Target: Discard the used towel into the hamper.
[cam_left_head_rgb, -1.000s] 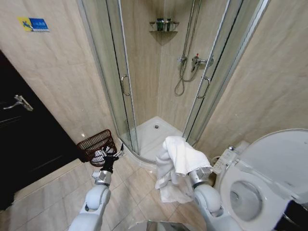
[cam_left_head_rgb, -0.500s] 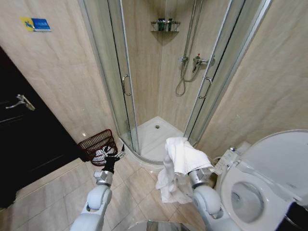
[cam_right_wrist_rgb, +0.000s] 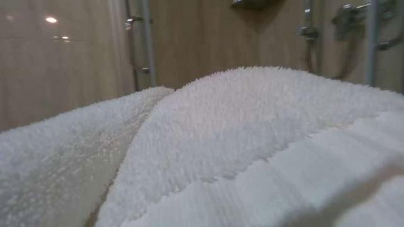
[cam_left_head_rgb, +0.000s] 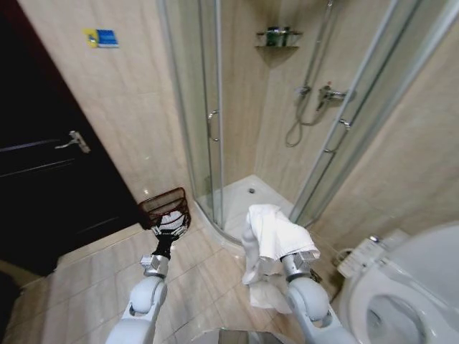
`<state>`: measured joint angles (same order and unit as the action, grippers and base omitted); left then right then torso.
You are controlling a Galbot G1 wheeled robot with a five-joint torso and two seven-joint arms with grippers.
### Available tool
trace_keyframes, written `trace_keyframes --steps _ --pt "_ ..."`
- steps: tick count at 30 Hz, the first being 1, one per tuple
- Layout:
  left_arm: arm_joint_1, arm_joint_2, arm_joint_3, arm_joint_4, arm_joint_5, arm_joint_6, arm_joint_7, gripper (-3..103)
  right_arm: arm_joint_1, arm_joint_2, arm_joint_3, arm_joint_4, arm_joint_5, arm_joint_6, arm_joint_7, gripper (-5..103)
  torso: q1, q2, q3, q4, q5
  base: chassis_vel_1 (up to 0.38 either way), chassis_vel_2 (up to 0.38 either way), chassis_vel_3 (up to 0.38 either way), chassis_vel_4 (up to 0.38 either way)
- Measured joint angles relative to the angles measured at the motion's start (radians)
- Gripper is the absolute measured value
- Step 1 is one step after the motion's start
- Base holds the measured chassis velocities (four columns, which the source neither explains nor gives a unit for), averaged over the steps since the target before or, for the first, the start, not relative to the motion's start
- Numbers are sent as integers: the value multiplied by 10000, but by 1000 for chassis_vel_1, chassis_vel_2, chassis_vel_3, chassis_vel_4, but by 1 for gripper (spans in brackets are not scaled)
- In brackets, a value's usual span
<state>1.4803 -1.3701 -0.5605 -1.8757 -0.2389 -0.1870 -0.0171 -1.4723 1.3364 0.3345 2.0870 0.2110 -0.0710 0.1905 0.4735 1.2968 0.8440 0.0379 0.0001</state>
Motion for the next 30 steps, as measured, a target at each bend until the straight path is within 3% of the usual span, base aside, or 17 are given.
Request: trace_keyframes --steps 17,30 --pt "-34 -14 84 42 -67 -364 177 100 148 4 37 -202 -50 114 25 7 0 0 0 -4 -1 44 40 44 42" --pt "77 23 32 -114 -135 -305 156 100 98 98 -79 -191 -215 225 -99 7 -3 1 -1 2 -3 141 104 -104 -113"
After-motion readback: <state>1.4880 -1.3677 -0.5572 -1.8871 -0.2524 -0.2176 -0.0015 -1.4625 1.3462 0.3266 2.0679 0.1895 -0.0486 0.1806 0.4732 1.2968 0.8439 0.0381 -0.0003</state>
